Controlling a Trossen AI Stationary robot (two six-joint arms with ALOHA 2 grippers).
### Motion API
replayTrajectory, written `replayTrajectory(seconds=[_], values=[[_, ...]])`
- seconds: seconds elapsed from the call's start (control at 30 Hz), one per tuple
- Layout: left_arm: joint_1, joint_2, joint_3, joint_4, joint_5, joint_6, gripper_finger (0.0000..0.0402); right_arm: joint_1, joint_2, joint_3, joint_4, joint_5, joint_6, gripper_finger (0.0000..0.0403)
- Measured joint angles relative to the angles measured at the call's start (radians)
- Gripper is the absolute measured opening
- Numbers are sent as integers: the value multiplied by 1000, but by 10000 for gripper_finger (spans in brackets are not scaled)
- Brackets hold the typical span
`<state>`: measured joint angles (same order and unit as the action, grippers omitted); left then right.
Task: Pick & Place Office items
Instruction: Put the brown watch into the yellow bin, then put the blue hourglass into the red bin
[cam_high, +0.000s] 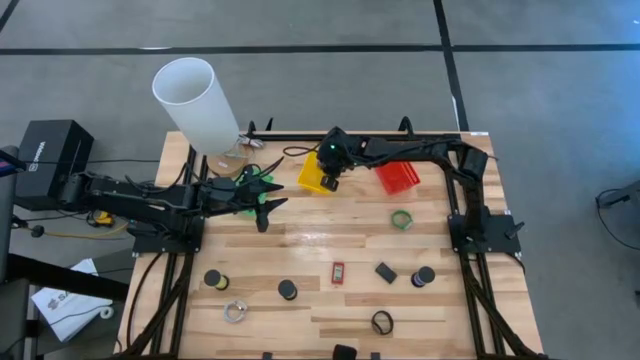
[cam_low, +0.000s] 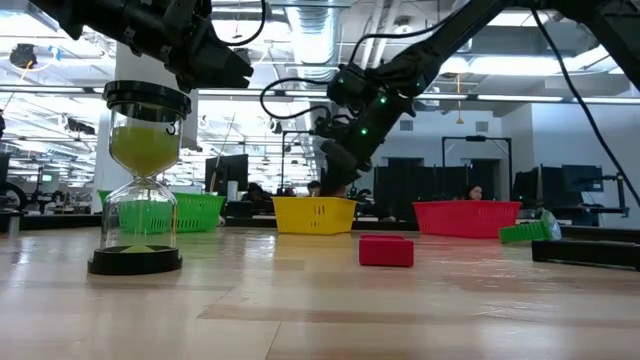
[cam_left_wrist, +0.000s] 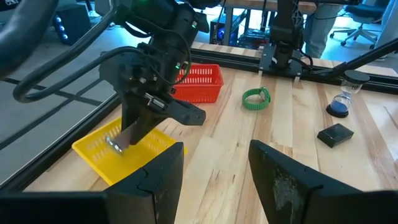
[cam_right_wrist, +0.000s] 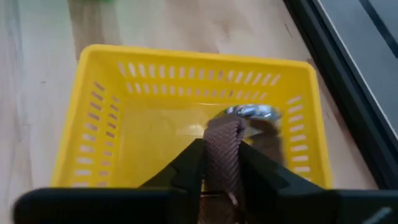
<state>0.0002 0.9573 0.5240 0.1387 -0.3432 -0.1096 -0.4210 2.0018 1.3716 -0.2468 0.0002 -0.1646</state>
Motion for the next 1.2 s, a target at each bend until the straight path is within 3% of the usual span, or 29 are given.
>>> replayTrajectory(seconds=[0.27,0.57,0.83,1.2], values=[[0,0,0,0,0,0,177,-1,0,0,1,0,-7,161],[0,0,0,0,0,0,177,3,-11,0,-15,1,-30,205],[0,0,0,0,0,0,177,4,-116,0,-83,0,-11,212],[0,0,0,0,0,0,177,40,-354,-1,-418,0,50,215]])
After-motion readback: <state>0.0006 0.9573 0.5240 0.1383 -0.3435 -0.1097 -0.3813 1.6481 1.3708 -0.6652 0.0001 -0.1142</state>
